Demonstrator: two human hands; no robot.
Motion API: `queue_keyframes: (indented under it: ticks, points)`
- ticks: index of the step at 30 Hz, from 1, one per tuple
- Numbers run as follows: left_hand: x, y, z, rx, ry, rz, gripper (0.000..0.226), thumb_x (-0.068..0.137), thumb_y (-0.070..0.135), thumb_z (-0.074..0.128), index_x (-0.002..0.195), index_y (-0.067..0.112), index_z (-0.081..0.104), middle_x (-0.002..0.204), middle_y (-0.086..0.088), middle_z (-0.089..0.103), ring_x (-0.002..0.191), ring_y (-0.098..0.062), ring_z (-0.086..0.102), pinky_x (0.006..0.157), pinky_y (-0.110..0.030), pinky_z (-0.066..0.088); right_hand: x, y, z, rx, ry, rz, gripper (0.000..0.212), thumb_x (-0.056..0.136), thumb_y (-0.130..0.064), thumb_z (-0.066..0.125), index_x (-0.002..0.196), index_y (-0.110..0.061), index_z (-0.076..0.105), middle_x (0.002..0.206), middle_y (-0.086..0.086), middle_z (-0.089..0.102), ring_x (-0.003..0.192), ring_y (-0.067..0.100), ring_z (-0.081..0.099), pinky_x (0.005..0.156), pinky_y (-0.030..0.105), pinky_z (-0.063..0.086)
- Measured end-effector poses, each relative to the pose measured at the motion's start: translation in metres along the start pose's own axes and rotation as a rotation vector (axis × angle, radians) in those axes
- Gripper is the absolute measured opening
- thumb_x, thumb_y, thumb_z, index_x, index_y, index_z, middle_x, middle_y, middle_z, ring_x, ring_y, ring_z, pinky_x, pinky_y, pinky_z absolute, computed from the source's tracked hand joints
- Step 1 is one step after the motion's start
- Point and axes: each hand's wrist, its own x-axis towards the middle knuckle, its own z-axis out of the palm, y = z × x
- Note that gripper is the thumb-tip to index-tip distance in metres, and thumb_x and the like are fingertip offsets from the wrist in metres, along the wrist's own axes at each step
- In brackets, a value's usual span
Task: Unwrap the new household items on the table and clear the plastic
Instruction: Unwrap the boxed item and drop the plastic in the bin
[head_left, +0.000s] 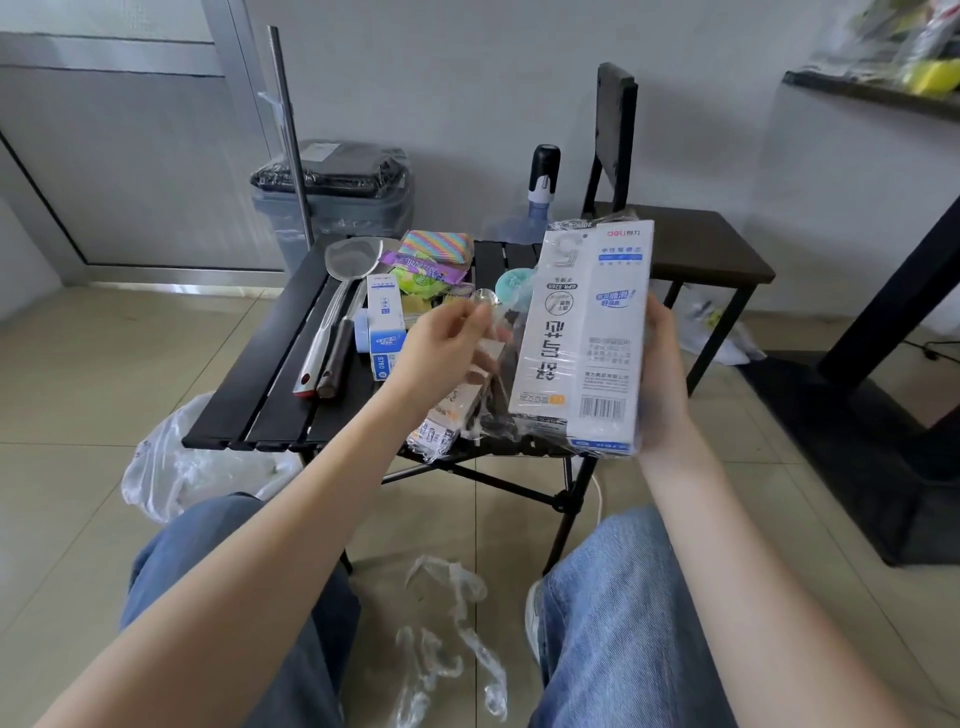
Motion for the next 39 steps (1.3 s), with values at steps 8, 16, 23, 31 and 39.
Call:
queue_keyframes:
  ticks: [8, 16, 23, 31, 39]
  points:
    - [0.001, 0.016, 0.003, -0.239, 0.033, -0.147, 0.024, 0.101, 0.024, 0.039, 0.078, 0.019, 0.044, 0.066, 0.009, 0.068, 0.045, -0.007, 0.028, 0.038, -0.015, 0.025, -0.005, 0.006, 0.004, 0.153, -0.040, 0.042, 0.062, 0.101, -0.046, 0.031, 0.065, -0.023, 0.075, 0.071, -0.001, 0.072, 0.063, 0.015, 0.071, 0.052, 0.025, 0.055]
    - [0.004, 0.023, -0.001, 0.101, -0.045, 0.004, 0.037, 0.081, 0.045, 0.069, 0.107, 0.021, 0.057, 0.072, 0.007, 0.060, 0.047, 0.002, 0.043, 0.041, -0.011, 0.032, 0.002, 0.005, 0.008, -0.270, 0.042, 0.055, 0.034, 0.094, -0.055, 0.047, 0.105, -0.029, 0.066, 0.092, -0.003, 0.076, 0.080, 0.013, 0.073, 0.068, 0.032, 0.058]
    - [0.006, 0.024, -0.004, 0.440, 0.280, 0.261, 0.017, 0.090, 0.024, 0.064, 0.086, 0.010, 0.073, 0.047, 0.012, 0.043, 0.041, -0.001, 0.041, 0.048, -0.014, 0.031, -0.002, 0.001, 0.017, -0.415, 0.160, -0.039, 0.035, 0.081, -0.027, 0.076, 0.112, -0.017, 0.063, 0.096, 0.003, 0.075, 0.074, 0.014, 0.073, 0.054, 0.025, 0.057]
    - [0.009, 0.019, -0.002, 0.370, 0.493, 0.159, 0.017, 0.100, 0.016, 0.040, 0.089, 0.008, 0.051, 0.077, -0.001, 0.062, 0.071, -0.023, 0.051, 0.067, -0.037, 0.036, 0.004, -0.007, 0.035, -0.561, 0.094, -0.192, 0.041, 0.078, -0.022, 0.079, 0.113, -0.015, 0.057, 0.097, -0.003, 0.071, 0.076, 0.005, 0.071, 0.055, 0.017, 0.054]
    - [0.012, 0.026, -0.008, 0.011, 0.258, 0.098, 0.023, 0.096, 0.003, 0.027, 0.102, 0.014, 0.047, 0.088, -0.014, 0.056, 0.057, -0.023, 0.056, 0.047, -0.026, 0.050, 0.003, -0.007, 0.033, -0.817, 0.181, -0.293, 0.057, 0.071, -0.035, 0.083, 0.111, -0.019, 0.047, 0.096, -0.011, 0.066, 0.085, 0.006, 0.067, 0.073, 0.030, 0.056]
